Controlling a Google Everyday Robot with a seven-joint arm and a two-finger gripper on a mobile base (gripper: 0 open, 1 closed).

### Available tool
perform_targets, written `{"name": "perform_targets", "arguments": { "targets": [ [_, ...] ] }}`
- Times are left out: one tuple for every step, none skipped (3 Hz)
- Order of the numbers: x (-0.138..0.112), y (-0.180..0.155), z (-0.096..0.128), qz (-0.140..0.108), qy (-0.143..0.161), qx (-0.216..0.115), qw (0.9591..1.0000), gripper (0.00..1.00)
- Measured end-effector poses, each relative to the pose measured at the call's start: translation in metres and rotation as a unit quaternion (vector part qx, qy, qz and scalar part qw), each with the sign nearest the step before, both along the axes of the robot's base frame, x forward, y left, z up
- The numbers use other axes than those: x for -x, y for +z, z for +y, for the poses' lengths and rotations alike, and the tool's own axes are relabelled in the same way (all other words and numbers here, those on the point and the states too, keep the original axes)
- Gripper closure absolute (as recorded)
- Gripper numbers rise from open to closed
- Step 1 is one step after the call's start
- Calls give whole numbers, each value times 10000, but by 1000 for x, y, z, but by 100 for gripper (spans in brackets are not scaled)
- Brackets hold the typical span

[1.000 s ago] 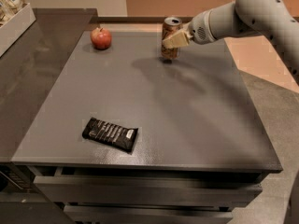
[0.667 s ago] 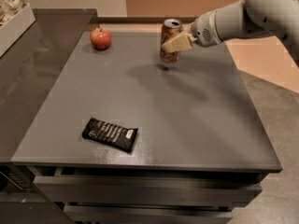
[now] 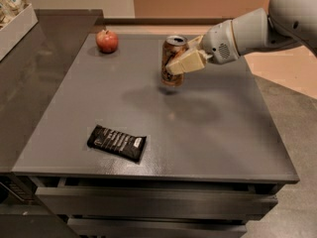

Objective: Move orange can near rxbar chocolate

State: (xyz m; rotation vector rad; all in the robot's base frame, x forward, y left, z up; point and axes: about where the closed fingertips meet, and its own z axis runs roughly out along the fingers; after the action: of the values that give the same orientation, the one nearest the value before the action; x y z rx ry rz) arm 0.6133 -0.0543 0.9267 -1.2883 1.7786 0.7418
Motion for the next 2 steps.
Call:
{"name": "perform_targets", "arguments": {
  "targets": [
    [49,-7,25,34,655,46,9978,100],
    [79,-10,42,-90,1052,146,9943,100]
  ]
}}
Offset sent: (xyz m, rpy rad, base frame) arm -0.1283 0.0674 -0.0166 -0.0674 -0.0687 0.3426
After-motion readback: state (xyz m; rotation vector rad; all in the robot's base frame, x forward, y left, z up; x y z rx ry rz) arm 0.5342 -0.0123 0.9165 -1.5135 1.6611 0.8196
